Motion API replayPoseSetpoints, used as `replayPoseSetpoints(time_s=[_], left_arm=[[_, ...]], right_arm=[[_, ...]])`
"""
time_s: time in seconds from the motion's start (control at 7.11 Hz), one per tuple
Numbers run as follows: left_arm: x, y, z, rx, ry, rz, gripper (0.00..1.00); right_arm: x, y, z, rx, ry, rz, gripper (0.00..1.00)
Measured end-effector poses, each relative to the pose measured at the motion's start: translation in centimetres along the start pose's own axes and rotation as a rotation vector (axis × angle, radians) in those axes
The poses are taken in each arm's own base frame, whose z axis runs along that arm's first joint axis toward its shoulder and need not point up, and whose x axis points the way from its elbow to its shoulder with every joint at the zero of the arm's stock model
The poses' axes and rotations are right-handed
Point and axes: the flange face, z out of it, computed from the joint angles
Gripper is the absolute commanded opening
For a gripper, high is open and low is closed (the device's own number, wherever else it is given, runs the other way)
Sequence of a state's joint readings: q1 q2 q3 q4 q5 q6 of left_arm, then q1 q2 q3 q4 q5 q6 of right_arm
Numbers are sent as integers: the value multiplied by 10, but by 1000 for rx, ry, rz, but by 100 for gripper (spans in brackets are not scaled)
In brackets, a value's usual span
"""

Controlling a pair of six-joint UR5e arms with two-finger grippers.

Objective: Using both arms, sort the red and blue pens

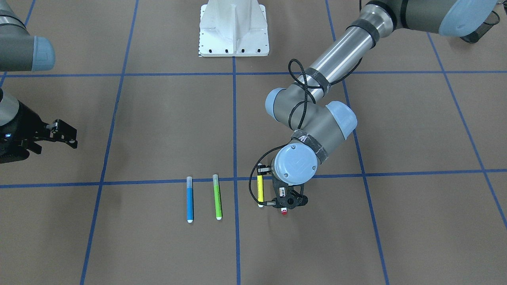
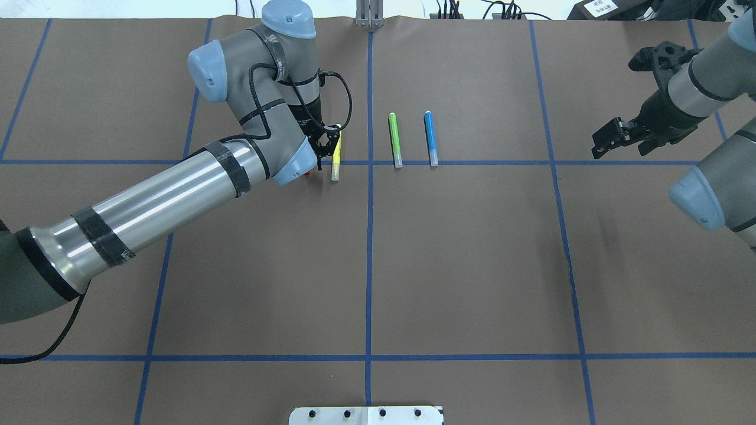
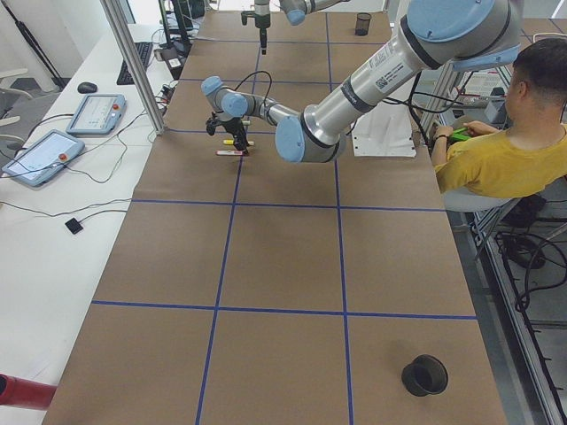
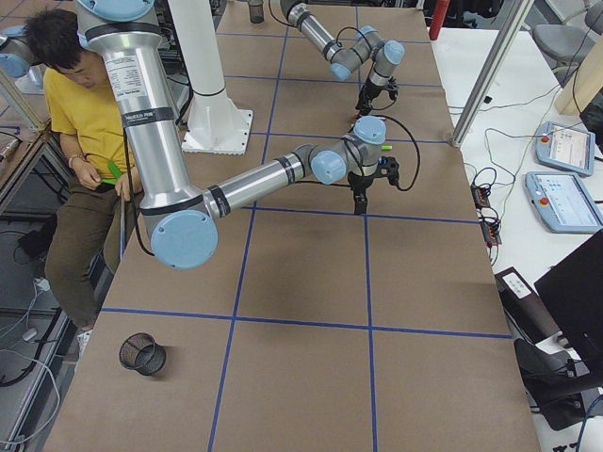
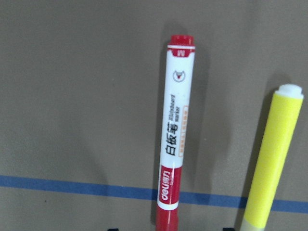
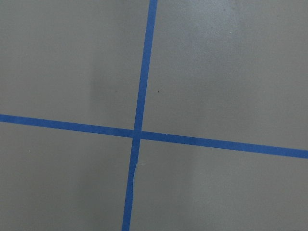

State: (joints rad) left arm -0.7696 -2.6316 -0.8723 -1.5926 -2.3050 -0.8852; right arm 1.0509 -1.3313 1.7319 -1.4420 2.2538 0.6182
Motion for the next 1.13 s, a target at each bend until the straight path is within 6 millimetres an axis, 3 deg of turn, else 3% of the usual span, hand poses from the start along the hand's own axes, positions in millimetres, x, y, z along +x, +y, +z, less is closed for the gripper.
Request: replayPoseSetpoints(time_s=[1.13], left_arm=[[-6,1,9,-3,-1,5,41]], right_arm=[[-2,1,4,0,11,-5,99]])
